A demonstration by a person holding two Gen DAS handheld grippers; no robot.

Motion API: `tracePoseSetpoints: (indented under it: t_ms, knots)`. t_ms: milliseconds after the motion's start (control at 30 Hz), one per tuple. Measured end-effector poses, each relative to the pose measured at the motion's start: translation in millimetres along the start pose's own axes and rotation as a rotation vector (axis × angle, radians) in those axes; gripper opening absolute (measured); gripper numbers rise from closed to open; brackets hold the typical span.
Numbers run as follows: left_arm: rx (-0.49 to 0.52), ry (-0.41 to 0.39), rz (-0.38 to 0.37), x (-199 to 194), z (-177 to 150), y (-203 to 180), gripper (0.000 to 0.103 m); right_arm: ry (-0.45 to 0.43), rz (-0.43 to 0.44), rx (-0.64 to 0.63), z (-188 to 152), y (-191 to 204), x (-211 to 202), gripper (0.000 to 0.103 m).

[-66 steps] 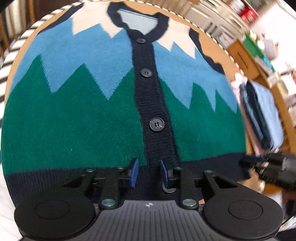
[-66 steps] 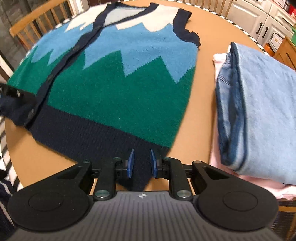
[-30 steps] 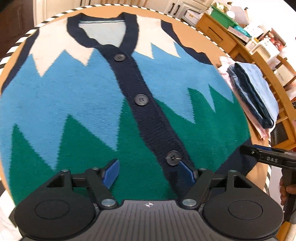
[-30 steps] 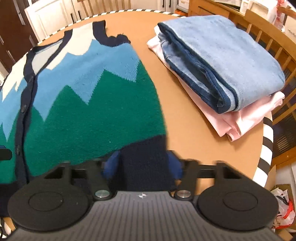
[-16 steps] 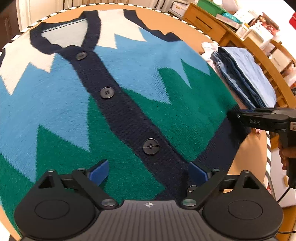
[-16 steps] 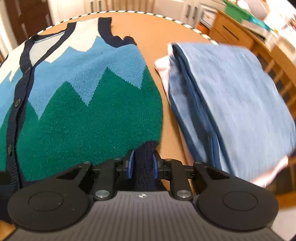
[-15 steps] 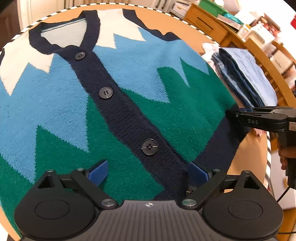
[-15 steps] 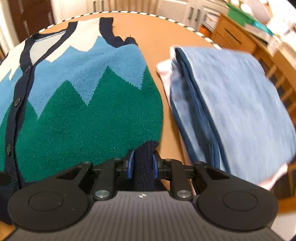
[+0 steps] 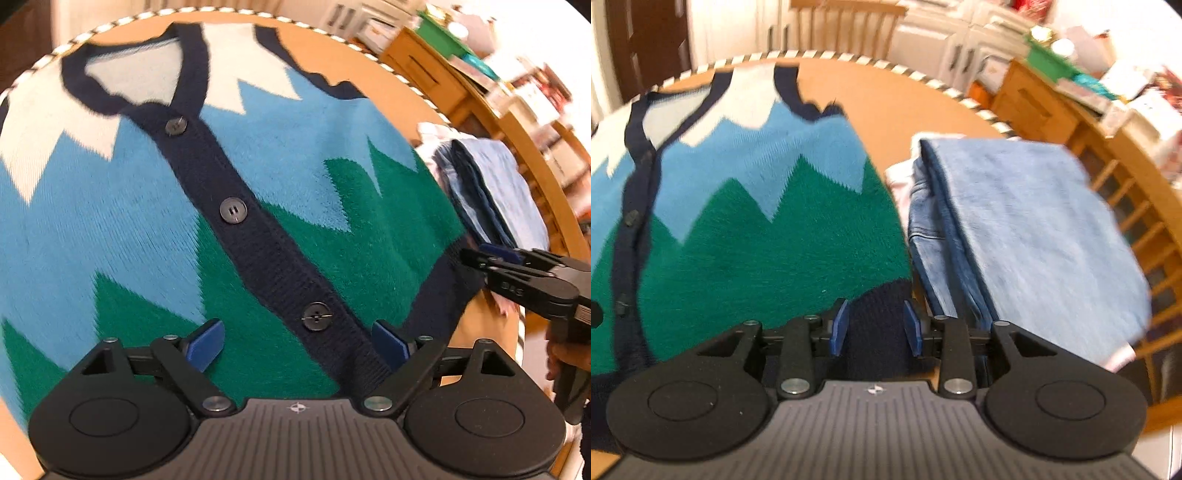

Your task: Fold clothes

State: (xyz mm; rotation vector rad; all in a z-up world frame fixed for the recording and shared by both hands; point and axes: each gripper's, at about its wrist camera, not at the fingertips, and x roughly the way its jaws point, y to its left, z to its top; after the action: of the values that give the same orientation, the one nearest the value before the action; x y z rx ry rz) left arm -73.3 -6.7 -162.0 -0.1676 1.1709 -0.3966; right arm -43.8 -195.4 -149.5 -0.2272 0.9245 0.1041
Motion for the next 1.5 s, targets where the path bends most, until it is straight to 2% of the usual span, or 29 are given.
tracePoseSetpoints:
  t_ms: [33, 100, 300, 533, 667, 833, 1067, 1200, 1333, 1433, 1500]
  knots:
    - [0.022, 0.004, -0.009, -3.9, -0.3, 4.7, 0.089, -0.019, -0.029, 0.013, -6.2, 6.4, -11.1, 0.043]
    - [0.058, 0.018, -0.028, -11.1, -2.6, 16.3, 0.089, -0.045, -0.061, 0.053, -16.4, 21.8, -30.8, 0.049]
    - [0.161, 0.090, -0.048, -27.0, -22.8, 46.1, 0.089, -0.079, 0.095, 0.339, -60.8, 82.8, -80.1, 0.050]
    - [0.270, 0.134, -0.055, -39.5, -51.3, 53.0, 0.089, -0.009, 0.118, 0.420, -98.5, 144.8, -105.9, 0.050]
    - [0.291, 0.153, -0.066, -40.4, -62.3, 54.2, 0.089, -0.009, 0.179, 0.518, -109.3, 150.1, -115.3, 0.050]
    - [0.317, 0.173, -0.063, -44.0, -73.4, 58.4, 0.089, 0.018, 0.146, 0.511, -118.1, 151.3, -114.5, 0.050]
    - [0.407, 0.183, -0.028, -48.1, -85.1, 52.6, 0.089, 0.030, 0.189, 0.533, -128.4, 148.3, -117.1, 0.051]
    - [0.402, 0.194, -0.054, -52.1, -87.7, 57.1, 0.089, 0.028, 0.242, 0.615, -136.1, 148.0, -122.4, 0.051]
    - [0.435, 0.200, -0.077, -51.9, -87.6, 60.6, 0.091, 0.032, 0.259, 0.632, -142.3, 170.9, -130.7, 0.051]
    - [0.454, 0.203, -0.100, -53.0, -86.9, 63.4, 0.090, 0.048, 0.228, 0.650, -142.9, 196.8, -129.5, 0.051]
    - [0.465, 0.198, -0.114, -56.0, -86.2, 67.1, 0.086, 0.055, 0.195, 0.676, -142.4, 210.3, -128.3, 0.051]
